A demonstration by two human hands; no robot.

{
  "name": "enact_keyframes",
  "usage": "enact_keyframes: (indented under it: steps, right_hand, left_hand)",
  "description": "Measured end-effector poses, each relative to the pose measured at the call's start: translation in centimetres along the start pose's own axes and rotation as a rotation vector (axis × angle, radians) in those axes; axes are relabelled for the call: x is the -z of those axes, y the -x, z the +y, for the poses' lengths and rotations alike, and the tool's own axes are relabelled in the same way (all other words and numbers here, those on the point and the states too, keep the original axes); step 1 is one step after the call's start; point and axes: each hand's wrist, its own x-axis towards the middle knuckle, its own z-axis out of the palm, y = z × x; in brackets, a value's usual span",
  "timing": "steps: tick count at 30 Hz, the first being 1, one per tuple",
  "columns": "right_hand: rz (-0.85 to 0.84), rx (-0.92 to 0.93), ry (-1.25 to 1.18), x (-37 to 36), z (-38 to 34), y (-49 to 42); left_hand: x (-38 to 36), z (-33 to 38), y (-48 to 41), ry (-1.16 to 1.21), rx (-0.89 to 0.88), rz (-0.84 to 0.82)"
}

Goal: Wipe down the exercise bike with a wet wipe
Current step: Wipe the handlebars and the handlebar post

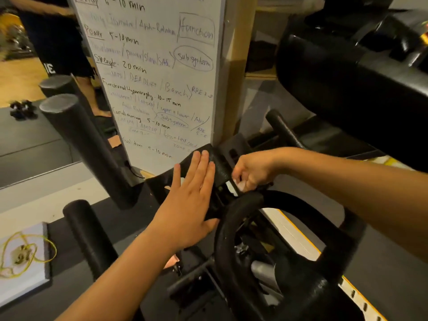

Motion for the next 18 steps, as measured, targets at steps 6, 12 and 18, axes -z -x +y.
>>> enact_keyframes:
  steps: [6, 12, 18]
  right_hand:
    - [-0.463, -0.137, 0.781, 0.7, -4.0, -1.2]
    - [0.571, -0.019, 0.448, 3.6, -2.5, -2.3]
    - [0.15, -0.167, 0.669, -0.9, -0.4, 1.5]
  left_hand:
    - [-1.2, -0.9, 0.2, 0.042, -0.04, 0.065]
    - [-1.8, -1.2, 0.2, 0.086, -0.058, 0.12]
    - [-1.8, -1.1, 0.0, 0.084, -0.055, 0.156]
